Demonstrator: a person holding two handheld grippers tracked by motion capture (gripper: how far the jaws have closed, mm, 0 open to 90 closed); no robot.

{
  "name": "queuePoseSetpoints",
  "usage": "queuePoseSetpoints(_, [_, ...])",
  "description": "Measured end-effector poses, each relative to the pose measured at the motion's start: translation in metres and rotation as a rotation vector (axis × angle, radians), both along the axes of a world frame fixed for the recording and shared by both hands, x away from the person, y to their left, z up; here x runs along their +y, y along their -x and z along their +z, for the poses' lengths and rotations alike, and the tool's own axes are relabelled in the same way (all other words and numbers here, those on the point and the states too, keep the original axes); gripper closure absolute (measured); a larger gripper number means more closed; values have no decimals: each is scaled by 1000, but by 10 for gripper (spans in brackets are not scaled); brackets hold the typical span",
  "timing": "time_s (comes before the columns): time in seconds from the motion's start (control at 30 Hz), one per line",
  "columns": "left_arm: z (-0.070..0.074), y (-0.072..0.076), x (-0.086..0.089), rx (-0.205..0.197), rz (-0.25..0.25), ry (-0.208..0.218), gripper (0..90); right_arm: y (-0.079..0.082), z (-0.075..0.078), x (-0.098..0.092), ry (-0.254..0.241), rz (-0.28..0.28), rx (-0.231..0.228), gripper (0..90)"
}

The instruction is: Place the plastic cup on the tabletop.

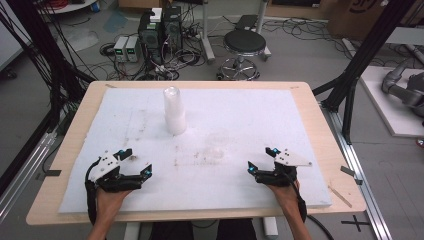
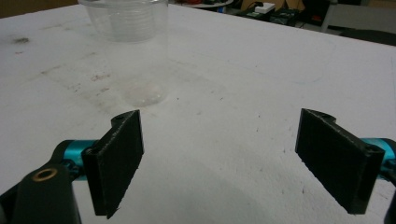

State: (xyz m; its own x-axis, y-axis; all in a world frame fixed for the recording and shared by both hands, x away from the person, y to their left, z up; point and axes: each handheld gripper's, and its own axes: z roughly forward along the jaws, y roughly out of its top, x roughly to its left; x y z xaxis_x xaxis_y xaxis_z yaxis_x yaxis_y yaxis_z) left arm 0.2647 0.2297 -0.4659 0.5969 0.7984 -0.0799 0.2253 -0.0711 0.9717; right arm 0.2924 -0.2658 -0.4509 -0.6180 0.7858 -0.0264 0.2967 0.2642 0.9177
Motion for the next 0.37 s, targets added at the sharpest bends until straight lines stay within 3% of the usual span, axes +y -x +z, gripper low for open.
queuePoseSetpoints(0.37, [0, 0, 0, 1, 3, 6, 59, 0, 0, 1, 7, 13, 2, 153])
